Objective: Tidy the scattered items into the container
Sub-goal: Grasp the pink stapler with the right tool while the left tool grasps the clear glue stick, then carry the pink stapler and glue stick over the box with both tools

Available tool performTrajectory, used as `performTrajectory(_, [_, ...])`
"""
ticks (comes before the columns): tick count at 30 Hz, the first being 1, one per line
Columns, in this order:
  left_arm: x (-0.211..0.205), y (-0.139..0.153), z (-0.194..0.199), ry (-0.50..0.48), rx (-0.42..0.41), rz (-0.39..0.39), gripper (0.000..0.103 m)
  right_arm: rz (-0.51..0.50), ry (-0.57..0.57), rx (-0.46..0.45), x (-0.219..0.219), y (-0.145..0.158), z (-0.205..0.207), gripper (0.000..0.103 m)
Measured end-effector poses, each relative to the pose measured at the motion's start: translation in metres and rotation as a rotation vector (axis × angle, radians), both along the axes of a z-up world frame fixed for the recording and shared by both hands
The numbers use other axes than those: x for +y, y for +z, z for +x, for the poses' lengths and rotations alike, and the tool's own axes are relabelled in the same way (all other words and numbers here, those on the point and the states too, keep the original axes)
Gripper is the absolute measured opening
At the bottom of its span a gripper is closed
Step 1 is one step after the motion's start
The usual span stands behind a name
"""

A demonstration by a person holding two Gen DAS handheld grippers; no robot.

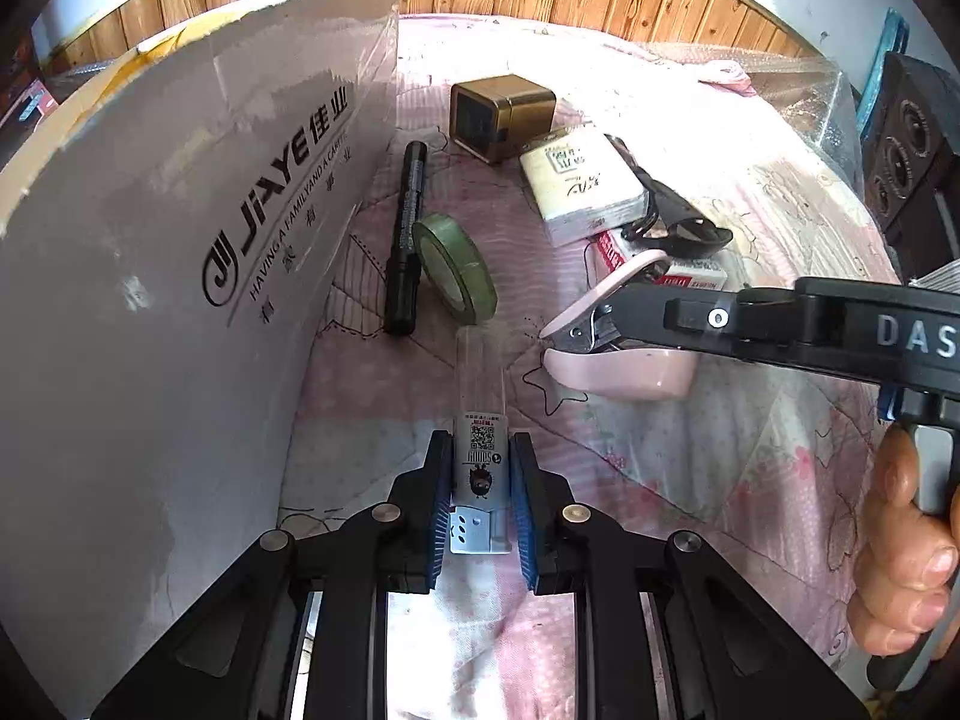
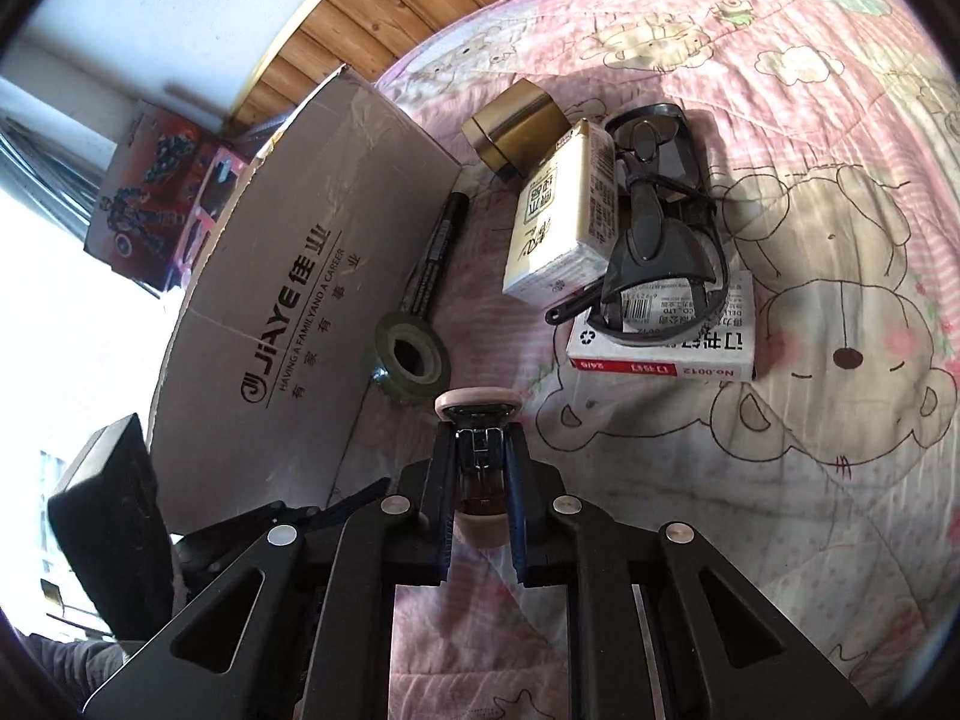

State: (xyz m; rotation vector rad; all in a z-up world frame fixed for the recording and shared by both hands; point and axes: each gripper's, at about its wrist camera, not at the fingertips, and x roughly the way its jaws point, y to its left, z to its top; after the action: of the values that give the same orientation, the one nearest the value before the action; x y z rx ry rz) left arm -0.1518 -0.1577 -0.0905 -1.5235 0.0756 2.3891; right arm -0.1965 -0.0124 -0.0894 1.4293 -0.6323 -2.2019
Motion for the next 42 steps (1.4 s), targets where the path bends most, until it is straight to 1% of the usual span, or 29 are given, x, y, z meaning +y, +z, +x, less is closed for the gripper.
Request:
performTrajectory(1, [0.001, -0.002, -0.003, 0.005, -0.007, 0.003, 0.022, 0.005, 0.009, 0.006, -0.003, 0.0, 0.001, 0.016])
performTrajectory(2, [0.002, -0.001, -0.002, 0.006, 0.013, 0.002, 0.024, 0.002, 0.027, 0.003, -0.006, -0.002, 0.0, 0.02])
performTrajectory(3, [0.005, -0.001, -0.001, -0.004, 0.023, -0.007, 0.028, 0.0, 0.047, -0.012, -0.01, -0.007, 0.0, 0.02])
performTrajectory(4, [0.009, -0.001, 0.001, -0.02, 0.034, -0.015, 0.033, 0.006, 0.053, -0.023, -0.014, -0.012, -0.002, 0.027])
performTrajectory(5, [0.011, -0.001, 0.003, -0.028, 0.048, -0.02, 0.033, 0.018, 0.055, -0.03, -0.018, -0.017, -0.003, 0.031])
performTrajectory(6, [0.012, -0.001, 0.004, -0.033, 0.059, -0.023, 0.032, 0.032, 0.053, -0.033, -0.022, -0.021, -0.004, 0.03])
performTrajectory(7, [0.012, -0.001, 0.005, -0.039, 0.065, -0.028, 0.031, 0.026, 0.046, -0.026, -0.023, -0.022, -0.004, 0.026])
performTrajectory(8, [0.012, 0.0, 0.005, -0.044, 0.069, -0.028, 0.028, 0.019, 0.039, -0.029, -0.022, -0.022, -0.004, 0.025])
performTrajectory(9, [0.01, 0.001, 0.005, -0.042, 0.07, -0.025, 0.022, 0.011, 0.03, -0.038, -0.02, -0.022, -0.004, 0.025])
performTrajectory(10, [0.007, 0.002, 0.006, -0.039, 0.063, -0.014, 0.02, 0.005, 0.024, -0.041, -0.018, -0.021, -0.004, 0.025])
performTrajectory(13, [-0.001, 0.009, 0.004, -0.017, 0.044, 0.046, 0.02, 0.013, 0.011, -0.031, -0.009, -0.013, 0.001, 0.024])
performTrajectory(17, [0.001, 0.017, 0.016, -0.029, 0.057, 0.073, 0.02, 0.011, -0.016, -0.029, 0.002, -0.007, 0.008, 0.024])
performTrajectory(22, [0.004, 0.026, 0.017, -0.032, 0.055, 0.106, 0.02, -0.002, -0.036, -0.031, 0.008, -0.003, 0.019, 0.024])
performTrajectory(31, [0.009, 0.037, 0.017, -0.04, 0.078, 0.11, 0.02, 0.013, -0.027, -0.001, 0.005, 0.012, 0.038, 0.024])
performTrajectory(42, [0.002, 0.064, 0.045, -0.056, 0.123, 0.127, 0.02, 0.04, -0.017, 0.041, -0.007, 0.034, 0.071, 0.024])
